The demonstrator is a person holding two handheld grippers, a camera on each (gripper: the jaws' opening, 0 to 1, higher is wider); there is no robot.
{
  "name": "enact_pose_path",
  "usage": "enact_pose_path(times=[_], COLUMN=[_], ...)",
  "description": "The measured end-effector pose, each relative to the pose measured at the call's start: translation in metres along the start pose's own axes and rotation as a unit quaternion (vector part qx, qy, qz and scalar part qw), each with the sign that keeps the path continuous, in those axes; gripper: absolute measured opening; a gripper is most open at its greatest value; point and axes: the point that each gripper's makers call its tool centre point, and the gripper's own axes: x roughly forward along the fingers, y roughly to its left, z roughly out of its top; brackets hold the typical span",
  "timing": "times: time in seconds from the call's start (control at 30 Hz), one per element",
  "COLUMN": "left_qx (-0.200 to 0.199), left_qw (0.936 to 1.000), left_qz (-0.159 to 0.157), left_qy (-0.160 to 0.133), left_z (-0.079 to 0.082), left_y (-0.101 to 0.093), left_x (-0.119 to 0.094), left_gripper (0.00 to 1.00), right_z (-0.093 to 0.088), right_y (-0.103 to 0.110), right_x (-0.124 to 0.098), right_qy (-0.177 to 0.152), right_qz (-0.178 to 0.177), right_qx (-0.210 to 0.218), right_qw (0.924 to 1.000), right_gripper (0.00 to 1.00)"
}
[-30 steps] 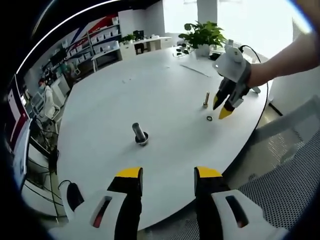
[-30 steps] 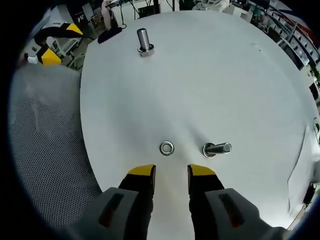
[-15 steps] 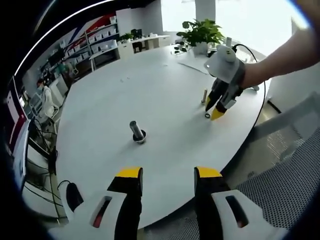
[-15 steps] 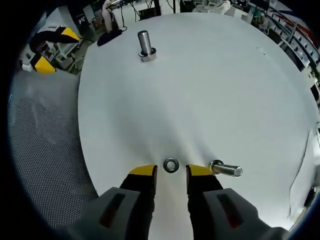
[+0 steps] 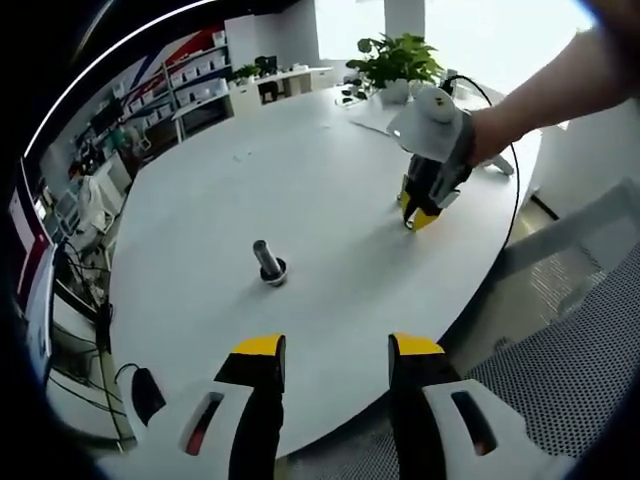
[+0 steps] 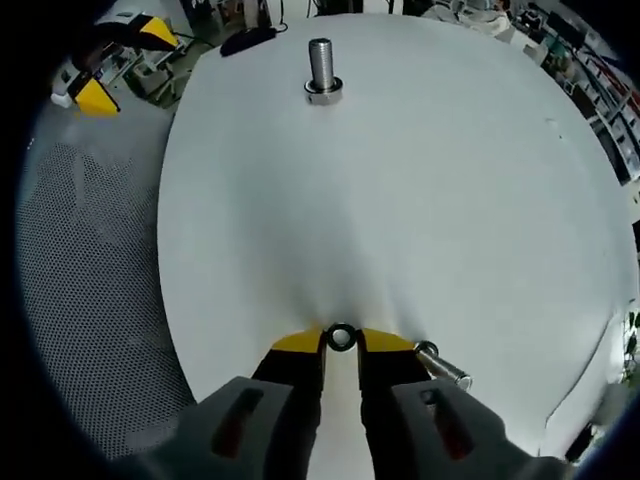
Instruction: Place the washer onto the threaded stud by aligning its center hole with the stud, sliding it down to the base, and recovering from edge contact or off-axis alignment until the washer reaches the visible bottom stop.
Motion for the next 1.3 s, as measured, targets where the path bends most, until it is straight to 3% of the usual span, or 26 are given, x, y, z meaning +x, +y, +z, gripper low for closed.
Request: enact_pose_path(times=[0.1,0.27,0.63,0.77,1.3], left_qx=[-0.004,0.002,-0.011,-0.034,-0.027], left_qw=[1.0,1.0,0.9999,0.9992,0.9993], left_qz=[0.0,-0.004,-0.009,-0.003,0.009], left_qy=[0.001,0.007,0.004,-0.022,-0.025], left_z=[-0.001,-0.004,-0.002,0.007,0.009], left_y=[0.001,-0.002,-0.003,0.005,0.008], left_x=[0.0,0.001,0.001,-0.004,-0.005], left_gripper=[0.4,0.4,0.4,0.41,0.41], right_z=[0.001,0.0,-0.001,-0.002,-0.005], right_y=[-0.003,-0.005,-0.003,-0.004,0.005], right_x=[0.001,0.003,0.0,0.0,-0.003], right_qy=[0.022,0.033,-0.006,-0.031,-0.03], right_qz=[0.005,-0.001,-0.01,-0.016,-0.021], right_qx=[0.004,-0.005,0.011,0.023,0.041], right_qw=[0.9997,0.9994,0.9999,0.9991,0.9985], right_gripper=[0.13,0.13,0.14,0.14,0.14])
